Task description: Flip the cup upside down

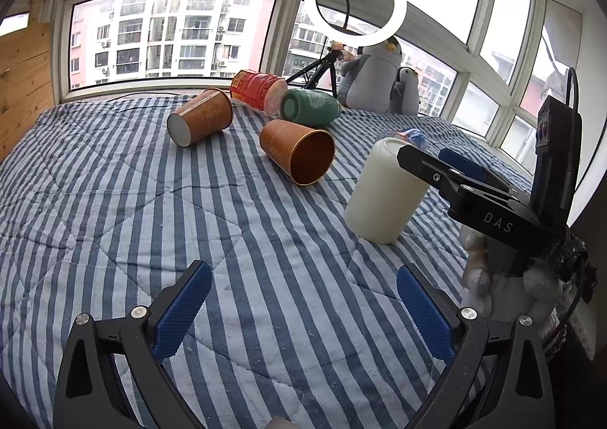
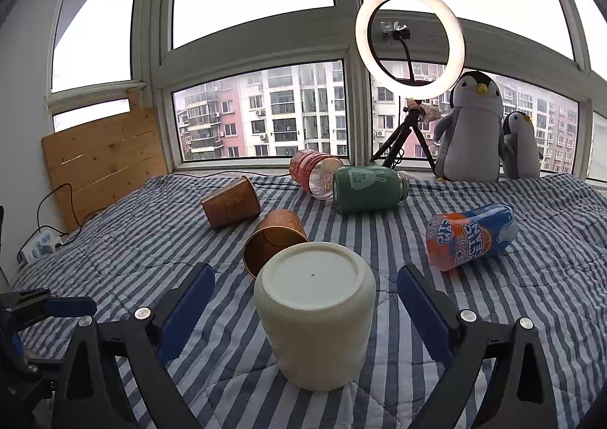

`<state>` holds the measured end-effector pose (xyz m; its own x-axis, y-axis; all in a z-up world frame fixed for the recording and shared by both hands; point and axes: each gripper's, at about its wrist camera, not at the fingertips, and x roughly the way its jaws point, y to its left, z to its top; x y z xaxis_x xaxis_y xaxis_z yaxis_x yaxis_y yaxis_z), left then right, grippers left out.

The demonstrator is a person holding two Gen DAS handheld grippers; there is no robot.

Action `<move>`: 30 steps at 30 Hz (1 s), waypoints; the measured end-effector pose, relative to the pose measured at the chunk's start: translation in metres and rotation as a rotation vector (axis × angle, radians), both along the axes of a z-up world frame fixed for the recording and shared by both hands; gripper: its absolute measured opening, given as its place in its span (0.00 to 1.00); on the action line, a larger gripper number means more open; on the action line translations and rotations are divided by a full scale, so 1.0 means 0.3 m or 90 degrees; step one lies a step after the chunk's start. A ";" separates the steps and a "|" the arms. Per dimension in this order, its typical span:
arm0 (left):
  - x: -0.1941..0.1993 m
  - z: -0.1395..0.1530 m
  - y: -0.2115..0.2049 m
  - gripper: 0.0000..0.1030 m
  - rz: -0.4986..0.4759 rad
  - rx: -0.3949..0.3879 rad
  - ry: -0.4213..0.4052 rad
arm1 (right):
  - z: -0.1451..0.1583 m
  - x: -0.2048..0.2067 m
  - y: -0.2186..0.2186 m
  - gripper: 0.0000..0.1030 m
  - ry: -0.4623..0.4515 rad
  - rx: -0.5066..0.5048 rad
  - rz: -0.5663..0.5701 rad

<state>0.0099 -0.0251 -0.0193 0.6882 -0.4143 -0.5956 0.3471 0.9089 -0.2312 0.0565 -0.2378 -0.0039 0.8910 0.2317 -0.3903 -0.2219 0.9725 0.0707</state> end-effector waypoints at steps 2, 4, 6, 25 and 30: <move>-0.001 0.003 -0.002 0.98 0.008 0.003 -0.007 | 0.006 -0.018 -0.002 0.93 -0.010 -0.006 -0.006; -0.001 0.006 -0.002 0.98 0.012 0.002 -0.012 | 0.010 -0.039 -0.010 0.94 -0.015 -0.005 -0.014; 0.001 0.010 -0.005 0.99 0.018 0.002 -0.018 | 0.012 -0.061 -0.019 0.94 -0.018 -0.006 -0.022; -0.070 0.104 -0.106 0.99 0.153 0.026 -0.294 | 0.070 -0.285 -0.158 0.97 -0.163 -0.024 -0.131; -0.101 0.104 -0.133 0.99 0.182 0.056 -0.344 | 0.056 -0.301 -0.200 0.97 -0.180 -0.023 -0.159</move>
<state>-0.0206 -0.0650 0.0119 0.9787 -0.1339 -0.1559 0.1339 0.9909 -0.0103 -0.0337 -0.2978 0.0129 0.9922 -0.0155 -0.1241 0.0163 0.9999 0.0055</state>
